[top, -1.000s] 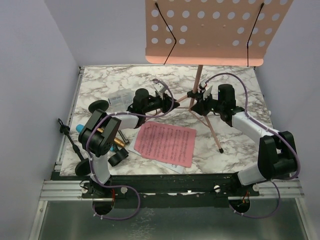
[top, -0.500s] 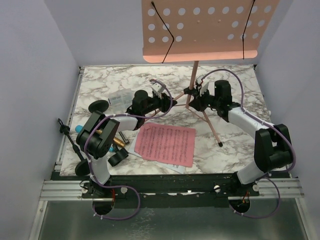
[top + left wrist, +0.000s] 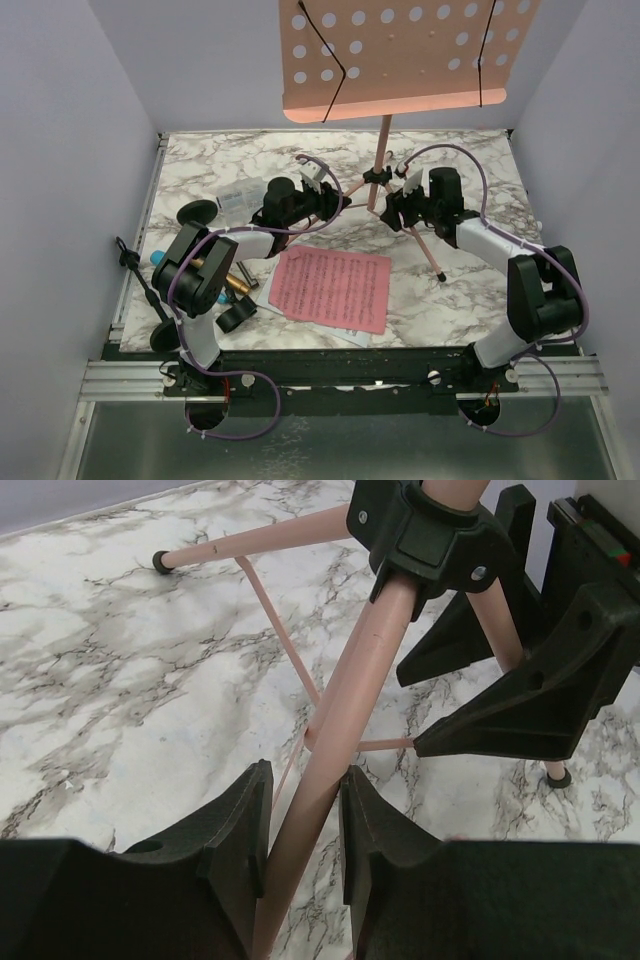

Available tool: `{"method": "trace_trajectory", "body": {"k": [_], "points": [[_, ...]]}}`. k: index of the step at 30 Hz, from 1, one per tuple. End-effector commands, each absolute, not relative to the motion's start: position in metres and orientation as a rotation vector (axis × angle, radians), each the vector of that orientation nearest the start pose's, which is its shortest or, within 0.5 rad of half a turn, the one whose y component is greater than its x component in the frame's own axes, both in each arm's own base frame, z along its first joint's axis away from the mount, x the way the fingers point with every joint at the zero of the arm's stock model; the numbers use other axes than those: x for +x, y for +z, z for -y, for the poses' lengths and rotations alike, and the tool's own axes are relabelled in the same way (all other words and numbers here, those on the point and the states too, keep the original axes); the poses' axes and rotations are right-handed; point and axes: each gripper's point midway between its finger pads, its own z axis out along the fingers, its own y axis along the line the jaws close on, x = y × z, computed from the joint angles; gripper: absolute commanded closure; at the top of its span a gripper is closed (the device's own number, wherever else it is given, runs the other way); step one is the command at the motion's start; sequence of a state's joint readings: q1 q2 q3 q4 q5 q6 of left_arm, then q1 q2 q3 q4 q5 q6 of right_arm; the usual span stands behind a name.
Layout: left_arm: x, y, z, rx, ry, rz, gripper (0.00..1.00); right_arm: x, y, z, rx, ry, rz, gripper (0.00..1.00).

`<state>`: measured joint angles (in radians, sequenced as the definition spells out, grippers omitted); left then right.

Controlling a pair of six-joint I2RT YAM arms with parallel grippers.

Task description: Set up the instrument practice props

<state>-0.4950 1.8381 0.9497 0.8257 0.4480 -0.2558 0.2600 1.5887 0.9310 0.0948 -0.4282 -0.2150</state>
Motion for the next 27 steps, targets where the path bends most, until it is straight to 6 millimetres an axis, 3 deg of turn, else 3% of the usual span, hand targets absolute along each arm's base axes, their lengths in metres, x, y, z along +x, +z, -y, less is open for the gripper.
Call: {"method": "trace_trajectory", "body": {"k": [1,5,9,12,17,22,27], "points": [[0.417,0.139,0.312,0.450,-0.938,-1.746,0.65,0.394,0.117,-0.165,-0.681,0.455,-2.017,0.33],[0.415,0.143,0.313,0.455,-0.951,-1.740,0.57,0.384,0.137,-0.166,-0.656,0.483,-1.972,0.26],[0.415,0.150,0.312,0.436,-0.954,-1.733,0.36,0.378,0.162,-0.164,-0.586,0.495,-1.960,0.19],[0.416,0.160,0.308,0.395,-0.945,-1.724,0.27,0.370,0.175,-0.162,-0.564,0.499,-1.968,0.12],[0.414,0.182,0.304,0.361,-0.954,-1.693,0.20,0.359,0.188,-0.155,-0.559,0.471,-1.972,0.08],[0.409,0.197,0.306,0.363,-0.989,-1.671,0.13,0.358,0.185,-0.156,-0.557,0.485,-1.985,0.08],[0.401,0.213,0.302,0.361,-1.005,-1.651,0.09,0.354,0.195,-0.159,-0.567,0.510,-1.983,0.06]]}}
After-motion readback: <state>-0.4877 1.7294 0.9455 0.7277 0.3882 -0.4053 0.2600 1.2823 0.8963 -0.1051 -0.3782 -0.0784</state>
